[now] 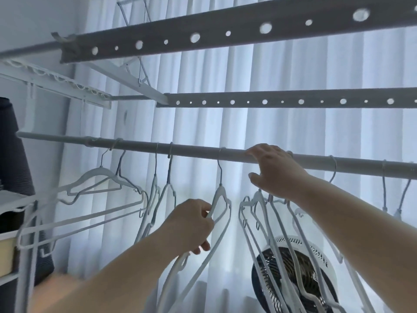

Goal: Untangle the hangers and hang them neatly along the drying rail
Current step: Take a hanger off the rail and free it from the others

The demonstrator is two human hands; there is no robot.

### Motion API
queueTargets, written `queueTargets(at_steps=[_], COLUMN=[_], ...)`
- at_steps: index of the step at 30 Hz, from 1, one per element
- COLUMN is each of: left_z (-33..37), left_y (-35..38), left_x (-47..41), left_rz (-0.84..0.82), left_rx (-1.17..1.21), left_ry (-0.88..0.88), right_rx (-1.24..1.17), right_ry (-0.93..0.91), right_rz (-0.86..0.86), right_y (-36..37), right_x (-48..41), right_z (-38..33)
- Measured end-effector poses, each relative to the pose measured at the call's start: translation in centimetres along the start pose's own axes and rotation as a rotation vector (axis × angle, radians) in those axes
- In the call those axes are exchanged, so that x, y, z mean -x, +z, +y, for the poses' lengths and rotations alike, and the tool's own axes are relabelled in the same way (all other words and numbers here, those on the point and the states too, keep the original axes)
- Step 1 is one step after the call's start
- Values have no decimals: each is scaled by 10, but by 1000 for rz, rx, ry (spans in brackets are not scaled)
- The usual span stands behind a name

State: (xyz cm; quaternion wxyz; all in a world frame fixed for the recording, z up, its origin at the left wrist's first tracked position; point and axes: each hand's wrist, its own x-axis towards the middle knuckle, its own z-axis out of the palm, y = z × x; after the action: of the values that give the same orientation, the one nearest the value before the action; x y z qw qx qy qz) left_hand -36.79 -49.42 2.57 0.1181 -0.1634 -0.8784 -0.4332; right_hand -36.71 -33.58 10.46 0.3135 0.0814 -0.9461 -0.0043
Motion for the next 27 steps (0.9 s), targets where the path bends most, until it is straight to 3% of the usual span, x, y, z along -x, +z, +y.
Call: queueTargets(at_steps=[4, 8, 12, 16, 21, 27], left_z=[-3, -18, -47, -79, -116, -136], left_y=[-11, -36, -65, -90, -118, -132], left_x=[8, 21, 18, 12, 8, 4], left_rz=[109, 446, 580, 507, 294, 83], left_rx=[-336, -177, -93, -129, -222, 136], left_ry=[125, 337, 240, 85, -91, -143], right_rx=[12, 31, 44, 48, 31, 48], right_ry=[37, -11, -99, -139, -181, -151], right_rz=[25, 69, 80, 65, 24, 5], right_y=[3, 5, 5, 8, 17, 33], right_x=[-6, -10, -20, -37, -61, -94], right_z=[-8, -21, -40, -67, -109, -151])
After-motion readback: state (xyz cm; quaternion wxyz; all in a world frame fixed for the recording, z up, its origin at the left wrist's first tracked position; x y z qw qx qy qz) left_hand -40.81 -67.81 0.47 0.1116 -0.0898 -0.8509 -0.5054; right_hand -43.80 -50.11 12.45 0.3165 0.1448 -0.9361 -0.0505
